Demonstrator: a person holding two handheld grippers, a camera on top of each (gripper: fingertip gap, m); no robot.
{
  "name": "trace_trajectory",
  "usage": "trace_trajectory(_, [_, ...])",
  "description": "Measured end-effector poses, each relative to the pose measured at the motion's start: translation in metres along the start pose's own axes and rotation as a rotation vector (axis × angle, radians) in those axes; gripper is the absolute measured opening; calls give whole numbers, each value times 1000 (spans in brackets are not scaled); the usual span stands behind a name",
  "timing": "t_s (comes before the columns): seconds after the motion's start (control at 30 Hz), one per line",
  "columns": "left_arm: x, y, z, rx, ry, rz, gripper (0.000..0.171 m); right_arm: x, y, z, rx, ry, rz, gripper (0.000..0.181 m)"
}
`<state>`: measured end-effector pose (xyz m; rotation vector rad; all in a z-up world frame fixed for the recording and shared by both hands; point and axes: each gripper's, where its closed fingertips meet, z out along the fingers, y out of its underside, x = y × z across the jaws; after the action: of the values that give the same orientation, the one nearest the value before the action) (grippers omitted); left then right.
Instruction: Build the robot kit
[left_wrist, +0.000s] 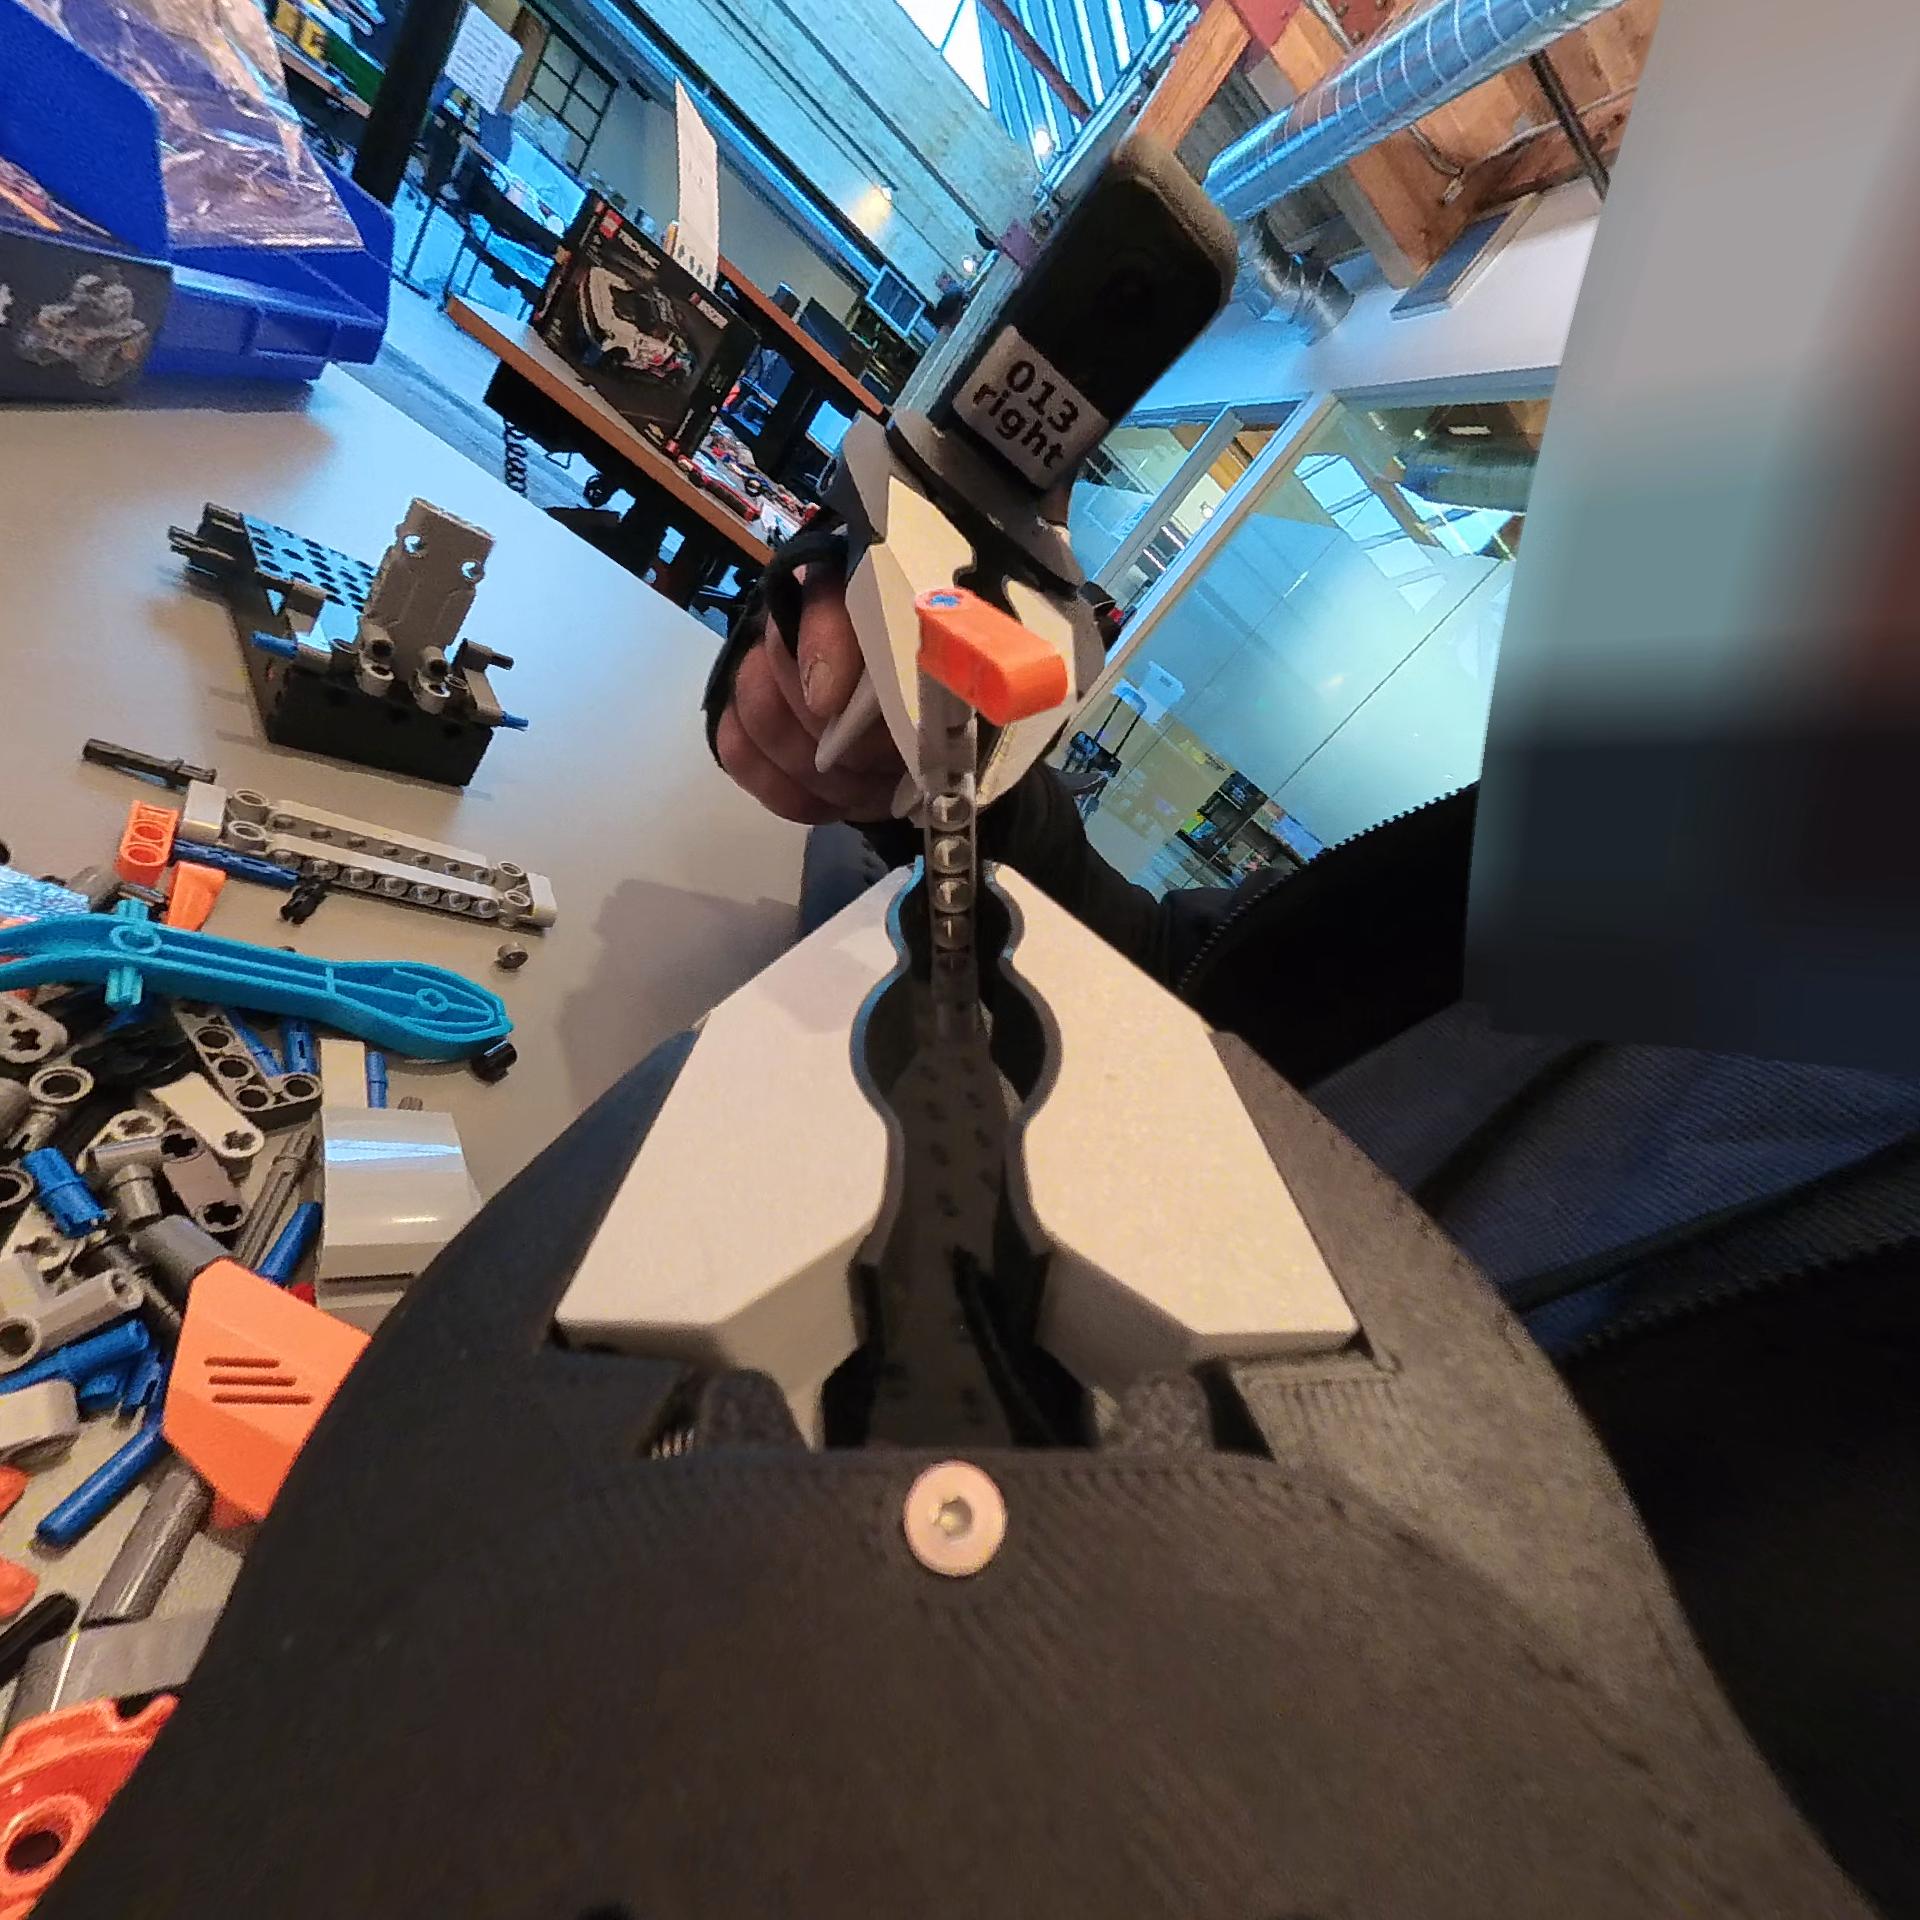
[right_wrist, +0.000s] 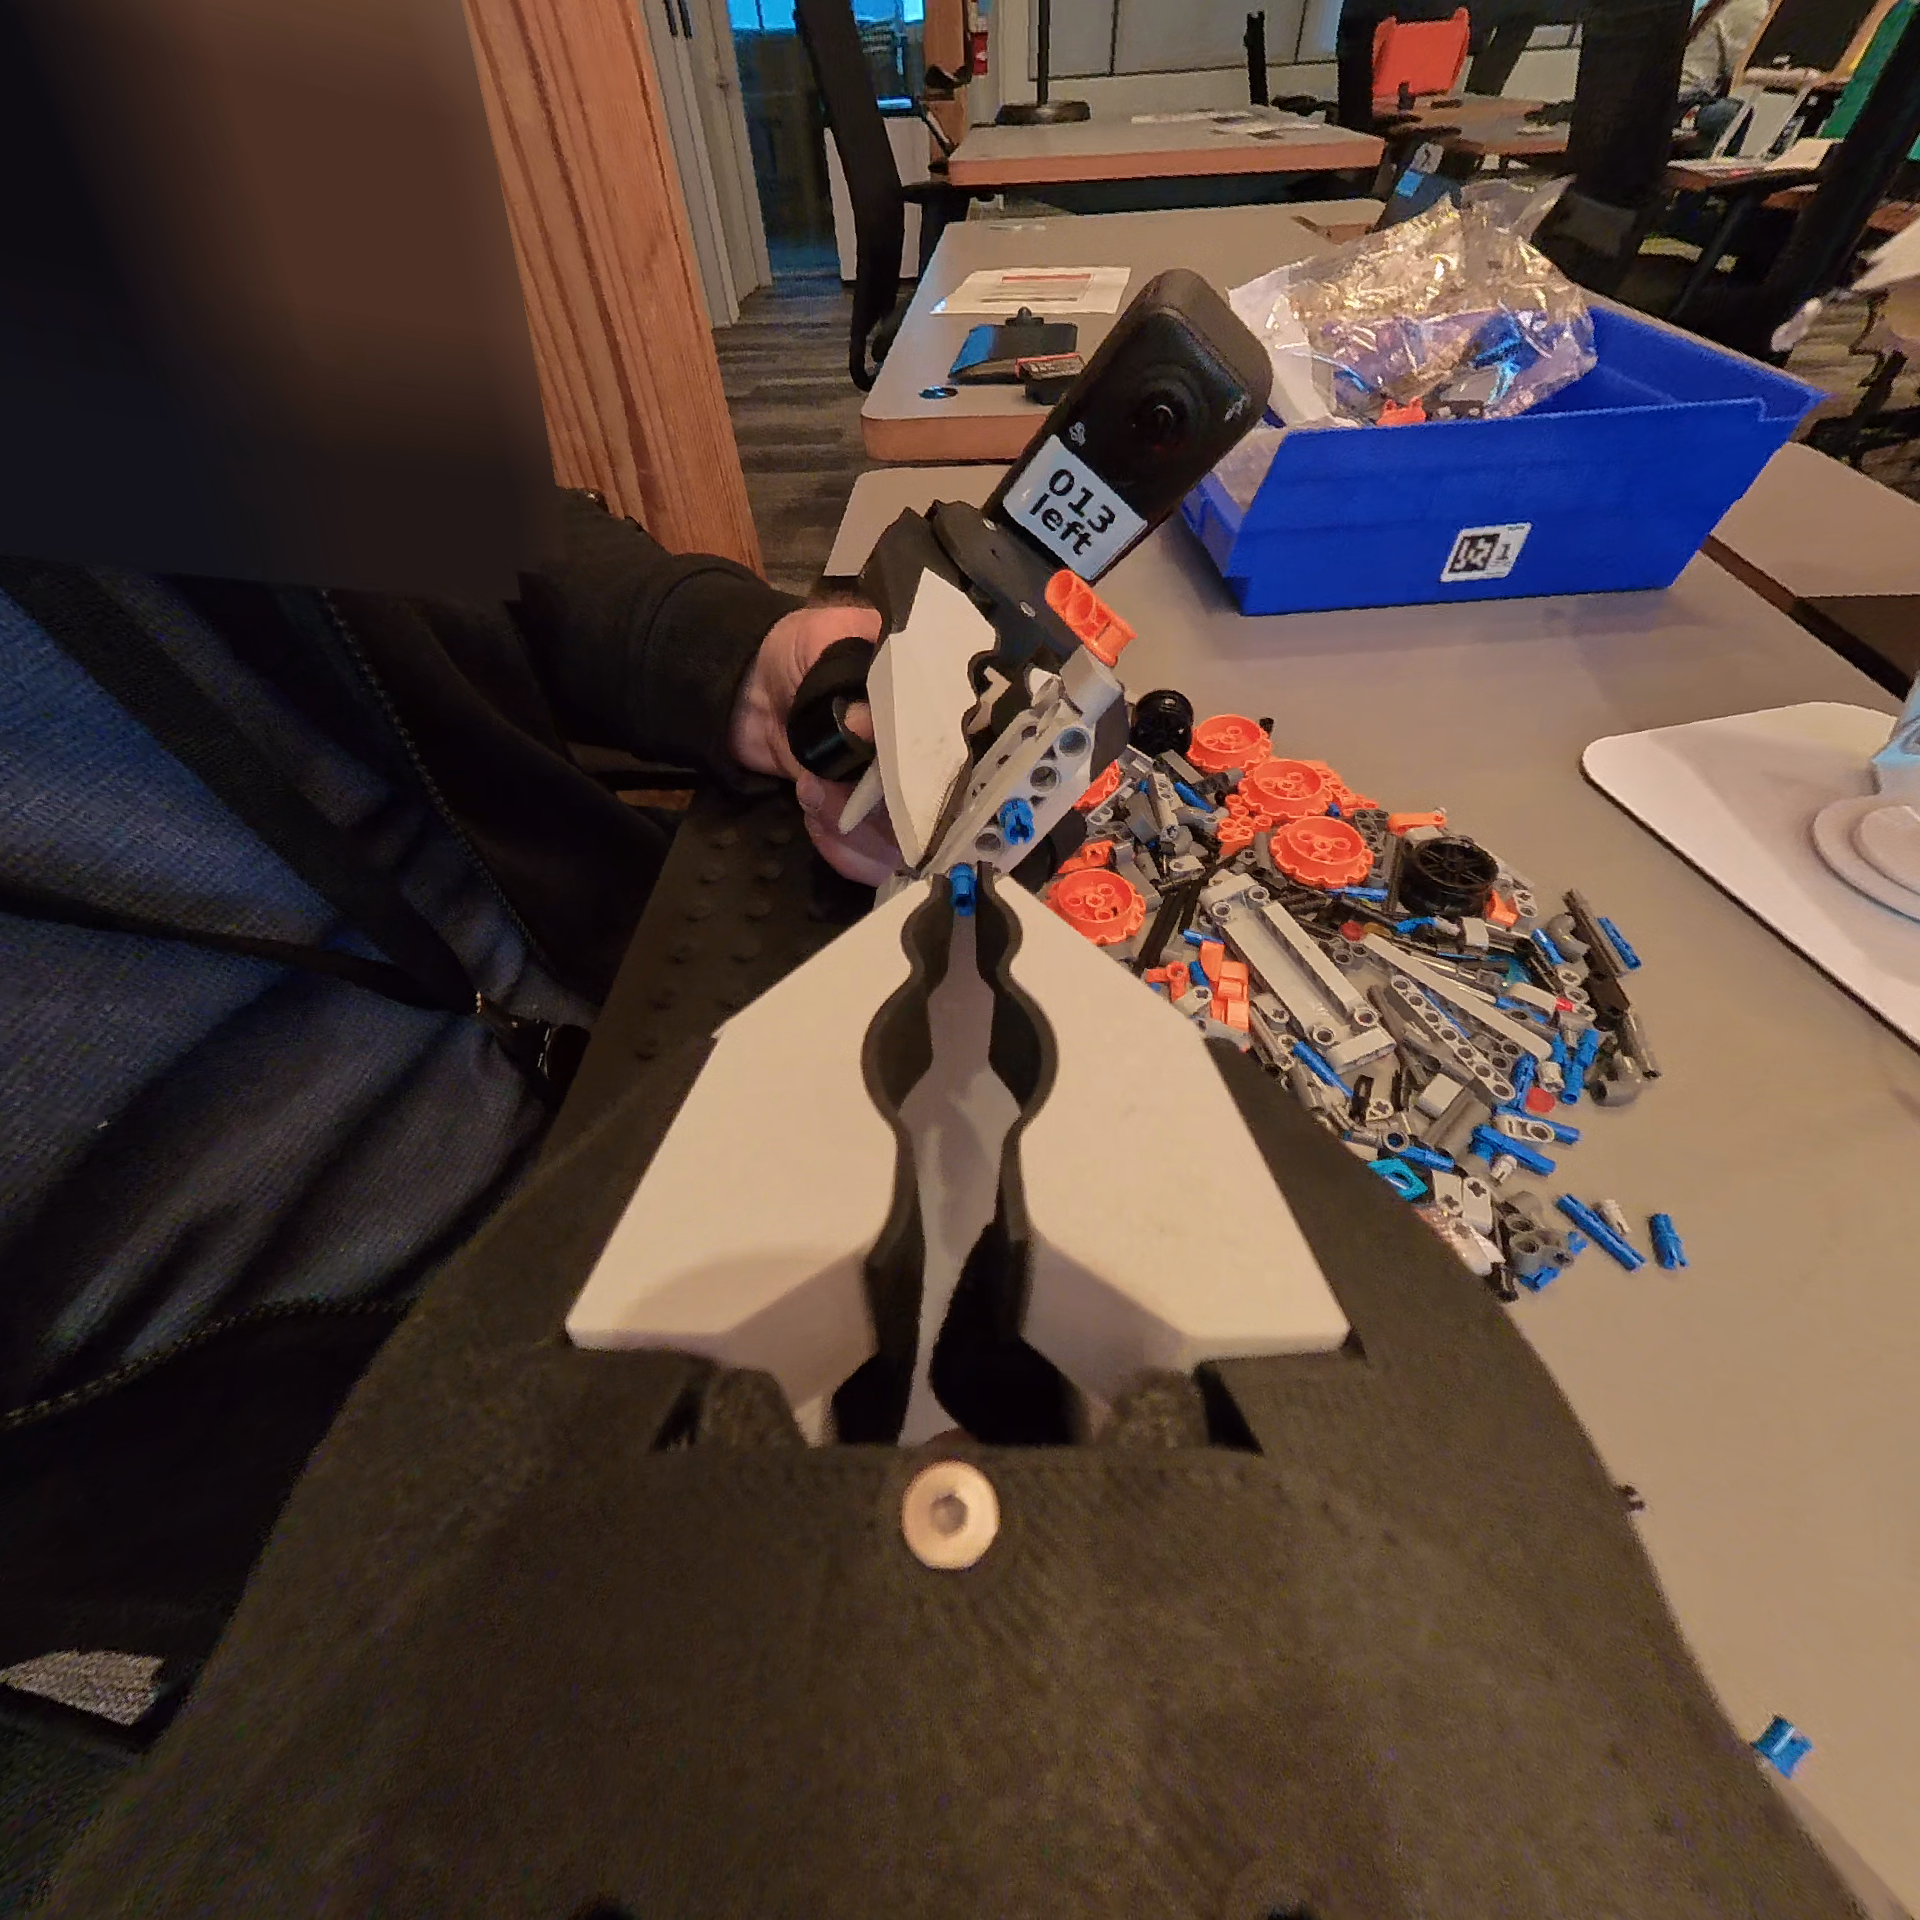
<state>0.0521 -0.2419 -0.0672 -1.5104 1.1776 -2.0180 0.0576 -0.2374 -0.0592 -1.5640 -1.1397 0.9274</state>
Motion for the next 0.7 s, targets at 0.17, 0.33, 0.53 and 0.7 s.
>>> trace_trajectory(0.17, [-1,0,0,4,-17,22,5,0,0,1,-12,33,-42,3])
trace_trajectory(0.33, [0,8,3,-39,-16,34,6,-4,7,6,-81,32,-104,3])
trace_trajectory(0.53, [-7,8,3,-42,-47,17,6,1,12,7,-98,38,-74,3])
trace_trajectory(0.7, [-6,2,6,-14,-41,38,6,9,4,1,-29,41,25,18])
